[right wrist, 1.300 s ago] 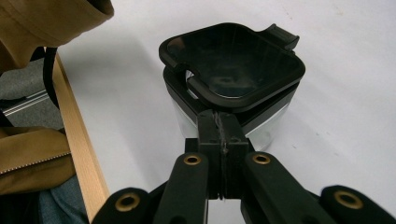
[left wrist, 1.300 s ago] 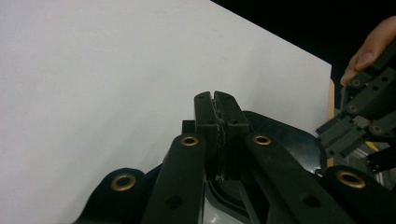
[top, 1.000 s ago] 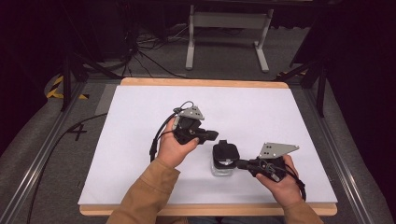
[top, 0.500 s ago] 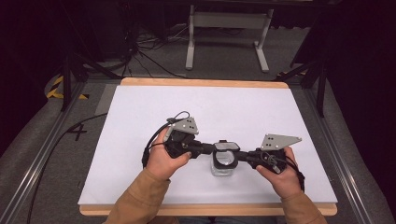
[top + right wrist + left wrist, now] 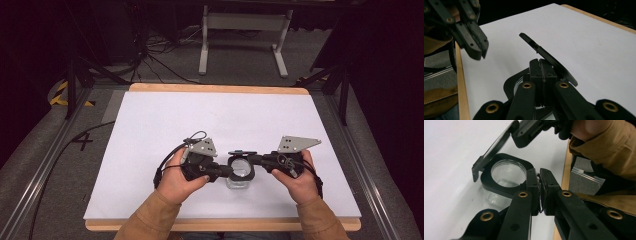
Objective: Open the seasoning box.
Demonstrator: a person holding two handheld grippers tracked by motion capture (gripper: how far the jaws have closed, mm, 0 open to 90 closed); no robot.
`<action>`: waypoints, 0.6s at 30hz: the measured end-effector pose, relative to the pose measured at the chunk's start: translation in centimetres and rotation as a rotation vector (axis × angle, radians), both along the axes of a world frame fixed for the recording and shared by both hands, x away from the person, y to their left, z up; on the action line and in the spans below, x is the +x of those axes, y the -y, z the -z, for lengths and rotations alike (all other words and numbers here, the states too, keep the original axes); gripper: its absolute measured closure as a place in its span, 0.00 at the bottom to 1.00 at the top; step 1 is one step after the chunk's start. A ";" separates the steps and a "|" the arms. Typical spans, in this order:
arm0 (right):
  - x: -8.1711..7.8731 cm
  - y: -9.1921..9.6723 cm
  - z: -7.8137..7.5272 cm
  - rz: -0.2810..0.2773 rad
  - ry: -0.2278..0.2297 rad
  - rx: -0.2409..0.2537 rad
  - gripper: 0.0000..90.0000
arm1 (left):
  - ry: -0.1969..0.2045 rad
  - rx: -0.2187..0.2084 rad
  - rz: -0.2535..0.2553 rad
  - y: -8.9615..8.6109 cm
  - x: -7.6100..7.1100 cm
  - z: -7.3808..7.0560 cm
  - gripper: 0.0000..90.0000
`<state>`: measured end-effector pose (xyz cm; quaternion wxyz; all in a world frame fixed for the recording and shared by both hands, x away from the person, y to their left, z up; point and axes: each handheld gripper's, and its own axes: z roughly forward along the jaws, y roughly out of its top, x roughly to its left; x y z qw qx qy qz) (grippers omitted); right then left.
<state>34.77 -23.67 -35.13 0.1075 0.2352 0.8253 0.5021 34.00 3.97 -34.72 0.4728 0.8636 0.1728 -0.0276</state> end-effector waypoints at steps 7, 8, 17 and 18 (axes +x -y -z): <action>0.7 -0.2 0.0 0.005 0.004 0.013 1.00 | 0.026 -0.019 -0.042 0.9 0.3 2.0 0.96; 0.8 -0.2 0.0 0.007 0.003 0.013 1.00 | 0.025 -0.022 -0.048 1.0 0.3 2.2 0.96; 1.2 -0.2 0.1 0.036 0.014 0.030 1.00 | 0.042 -0.010 -0.081 1.7 0.4 3.8 0.96; 1.2 -0.2 0.2 0.040 0.015 0.029 1.00 | 0.049 0.001 -0.085 1.8 0.5 3.9 0.96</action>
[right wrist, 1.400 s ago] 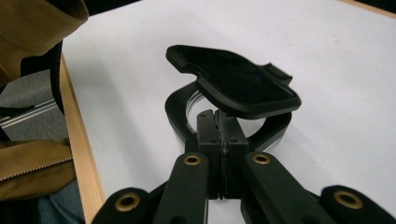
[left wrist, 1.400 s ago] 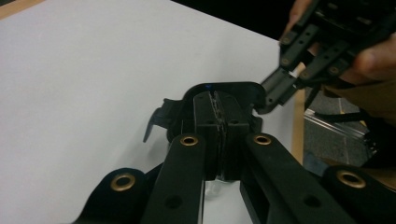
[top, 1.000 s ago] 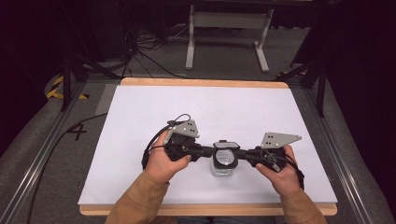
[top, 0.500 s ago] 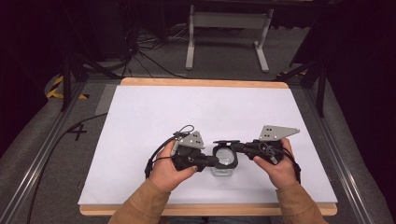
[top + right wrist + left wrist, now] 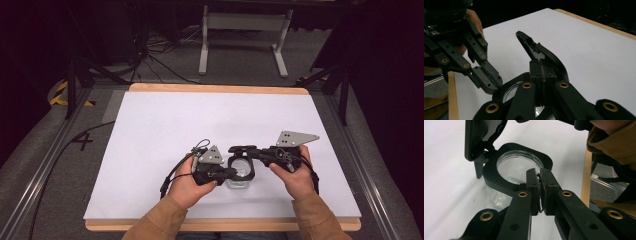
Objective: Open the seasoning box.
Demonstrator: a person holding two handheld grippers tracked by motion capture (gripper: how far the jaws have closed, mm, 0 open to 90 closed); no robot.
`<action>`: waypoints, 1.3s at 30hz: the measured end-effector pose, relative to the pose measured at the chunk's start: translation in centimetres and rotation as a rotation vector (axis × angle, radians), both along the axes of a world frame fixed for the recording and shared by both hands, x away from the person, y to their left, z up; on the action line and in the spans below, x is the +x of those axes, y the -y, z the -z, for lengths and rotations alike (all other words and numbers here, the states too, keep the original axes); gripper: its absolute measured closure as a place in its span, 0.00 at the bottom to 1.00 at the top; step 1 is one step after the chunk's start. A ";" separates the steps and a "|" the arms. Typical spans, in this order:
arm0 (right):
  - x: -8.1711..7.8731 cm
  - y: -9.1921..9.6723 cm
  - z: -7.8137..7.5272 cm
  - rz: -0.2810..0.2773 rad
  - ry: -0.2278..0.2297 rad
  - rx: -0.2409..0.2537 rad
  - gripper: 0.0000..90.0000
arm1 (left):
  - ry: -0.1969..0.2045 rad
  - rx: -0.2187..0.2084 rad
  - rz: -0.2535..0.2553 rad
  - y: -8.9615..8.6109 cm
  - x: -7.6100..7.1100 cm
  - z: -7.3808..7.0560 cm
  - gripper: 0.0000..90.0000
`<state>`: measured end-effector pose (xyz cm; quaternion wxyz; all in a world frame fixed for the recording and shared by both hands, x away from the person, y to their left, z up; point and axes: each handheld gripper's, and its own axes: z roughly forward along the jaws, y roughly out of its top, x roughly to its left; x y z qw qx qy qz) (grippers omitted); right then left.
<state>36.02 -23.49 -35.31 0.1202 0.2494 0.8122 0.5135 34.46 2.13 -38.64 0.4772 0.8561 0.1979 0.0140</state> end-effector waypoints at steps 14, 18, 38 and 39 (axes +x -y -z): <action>0.9 0.6 0.9 0.103 0.032 0.039 1.00 | -0.006 -0.001 -0.022 0.2 -0.1 0.1 1.00; 1.1 0.5 1.3 0.127 0.042 0.050 1.00 | -0.007 0.003 -0.019 0.2 -0.2 0.1 1.00; 1.3 0.8 1.9 0.145 0.052 0.067 0.97 | -0.021 0.002 -0.020 -0.1 0.1 0.0 0.97; 1.2 0.9 1.8 0.144 0.057 0.064 0.96 | -0.021 0.010 -0.015 -0.3 0.2 -0.1 0.97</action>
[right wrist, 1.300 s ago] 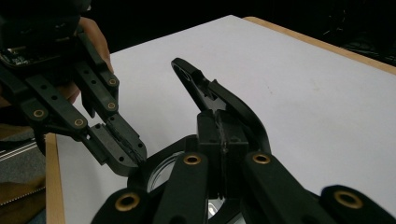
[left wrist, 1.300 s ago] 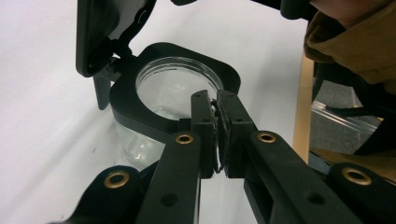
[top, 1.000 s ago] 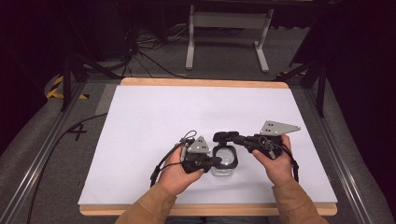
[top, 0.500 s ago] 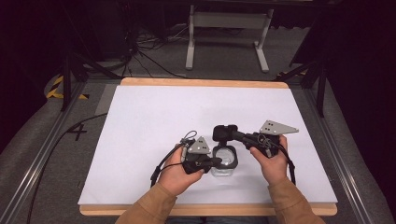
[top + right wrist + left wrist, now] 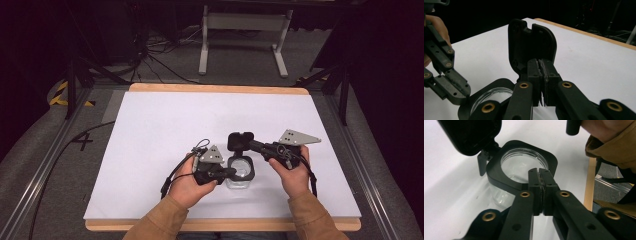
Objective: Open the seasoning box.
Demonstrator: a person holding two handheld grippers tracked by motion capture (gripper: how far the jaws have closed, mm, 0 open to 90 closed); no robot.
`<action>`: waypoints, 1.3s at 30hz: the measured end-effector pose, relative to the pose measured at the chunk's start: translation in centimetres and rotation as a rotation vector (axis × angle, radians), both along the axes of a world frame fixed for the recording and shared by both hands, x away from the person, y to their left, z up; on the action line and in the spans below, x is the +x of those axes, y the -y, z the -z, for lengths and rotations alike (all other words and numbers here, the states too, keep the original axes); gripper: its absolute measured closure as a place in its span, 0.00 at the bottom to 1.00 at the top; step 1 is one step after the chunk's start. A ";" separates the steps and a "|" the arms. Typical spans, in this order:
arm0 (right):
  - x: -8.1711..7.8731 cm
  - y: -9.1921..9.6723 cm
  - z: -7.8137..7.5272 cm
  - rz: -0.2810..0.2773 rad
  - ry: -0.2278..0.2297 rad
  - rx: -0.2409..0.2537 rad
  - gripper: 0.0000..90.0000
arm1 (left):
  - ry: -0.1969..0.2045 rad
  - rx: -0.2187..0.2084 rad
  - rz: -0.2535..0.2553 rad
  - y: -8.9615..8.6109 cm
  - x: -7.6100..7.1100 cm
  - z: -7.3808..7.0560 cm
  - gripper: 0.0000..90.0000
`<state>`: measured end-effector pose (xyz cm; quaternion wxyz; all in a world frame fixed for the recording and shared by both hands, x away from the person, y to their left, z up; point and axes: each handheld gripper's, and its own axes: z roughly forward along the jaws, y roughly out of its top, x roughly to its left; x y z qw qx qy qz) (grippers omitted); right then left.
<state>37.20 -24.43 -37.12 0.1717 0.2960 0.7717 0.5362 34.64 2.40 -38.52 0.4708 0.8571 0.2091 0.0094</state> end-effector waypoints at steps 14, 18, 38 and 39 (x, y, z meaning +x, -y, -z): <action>-1.7 1.9 -2.6 -0.059 0.033 -0.070 0.77 | -0.021 -0.011 0.007 -3.1 -0.2 -2.7 0.82; -1.8 2.4 -2.7 -0.059 0.017 -0.076 0.70 | -0.023 -0.006 -0.010 -3.7 -0.2 -3.0 0.78; -0.9 7.9 -1.4 0.043 -0.096 -0.128 0.59 | -0.043 0.006 -0.108 -9.1 2.6 -1.5 0.68; -0.8 8.2 -1.2 0.049 -0.101 -0.141 0.56 | -0.049 -0.001 -0.112 -9.5 2.8 -1.4 0.68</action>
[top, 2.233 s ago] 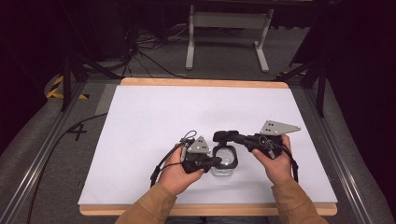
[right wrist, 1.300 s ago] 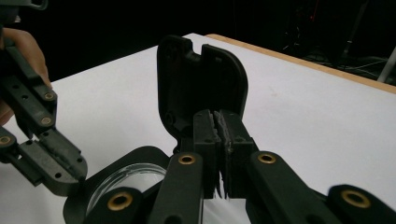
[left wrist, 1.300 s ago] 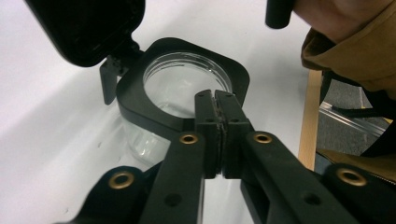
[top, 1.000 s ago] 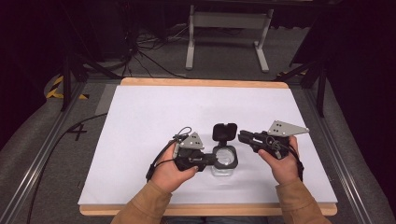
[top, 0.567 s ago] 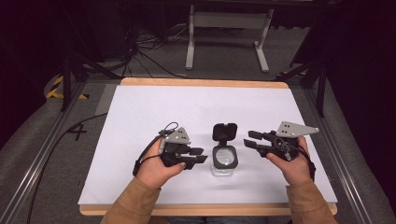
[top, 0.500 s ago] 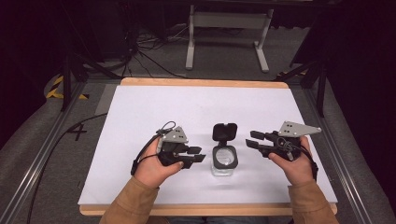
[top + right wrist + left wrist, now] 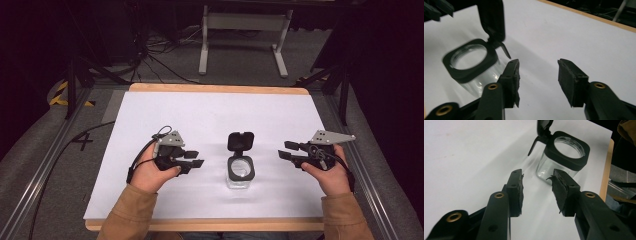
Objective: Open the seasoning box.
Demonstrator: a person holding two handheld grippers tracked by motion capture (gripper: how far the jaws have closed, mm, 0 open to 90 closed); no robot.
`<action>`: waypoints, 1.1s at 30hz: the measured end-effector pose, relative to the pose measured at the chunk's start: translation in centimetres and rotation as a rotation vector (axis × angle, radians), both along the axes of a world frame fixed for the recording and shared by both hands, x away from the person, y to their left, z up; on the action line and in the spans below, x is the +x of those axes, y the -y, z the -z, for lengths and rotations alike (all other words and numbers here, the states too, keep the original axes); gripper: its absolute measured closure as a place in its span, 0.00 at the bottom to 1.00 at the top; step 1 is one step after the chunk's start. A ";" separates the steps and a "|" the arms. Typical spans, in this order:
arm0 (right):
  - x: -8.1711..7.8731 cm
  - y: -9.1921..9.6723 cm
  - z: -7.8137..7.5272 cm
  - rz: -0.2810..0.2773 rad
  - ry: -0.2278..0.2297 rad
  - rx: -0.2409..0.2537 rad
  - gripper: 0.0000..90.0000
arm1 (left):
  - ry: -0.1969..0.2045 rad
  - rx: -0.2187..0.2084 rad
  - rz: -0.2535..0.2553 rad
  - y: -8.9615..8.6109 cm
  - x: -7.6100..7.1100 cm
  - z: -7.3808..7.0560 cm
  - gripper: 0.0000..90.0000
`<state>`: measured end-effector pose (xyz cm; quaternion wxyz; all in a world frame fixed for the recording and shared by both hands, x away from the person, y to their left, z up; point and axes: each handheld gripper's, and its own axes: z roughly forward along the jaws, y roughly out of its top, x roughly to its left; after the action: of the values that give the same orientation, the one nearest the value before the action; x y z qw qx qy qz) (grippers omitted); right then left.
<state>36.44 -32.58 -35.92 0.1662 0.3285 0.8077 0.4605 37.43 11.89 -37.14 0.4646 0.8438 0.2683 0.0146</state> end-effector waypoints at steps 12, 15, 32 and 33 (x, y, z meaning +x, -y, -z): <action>1.5 1.7 2.7 0.061 -0.056 -0.067 0.54 | 0.015 0.054 -0.093 -2.3 2.0 2.9 0.60; 1.8 1.9 3.3 0.082 -0.080 -0.083 0.55 | 0.003 0.078 -0.106 -2.6 2.3 3.6 0.59; 3.0 3.3 6.4 0.124 -0.109 -0.105 0.53 | 0.019 0.202 -0.155 -3.4 3.6 6.4 0.42; 3.0 3.3 6.5 0.131 -0.113 -0.111 0.53 | 0.022 0.201 -0.157 -3.4 3.6 6.6 0.41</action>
<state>39.47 -35.87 -42.45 0.1682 0.3963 0.8168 0.3841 41.07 15.29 -43.71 0.3780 0.8623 0.3255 0.0870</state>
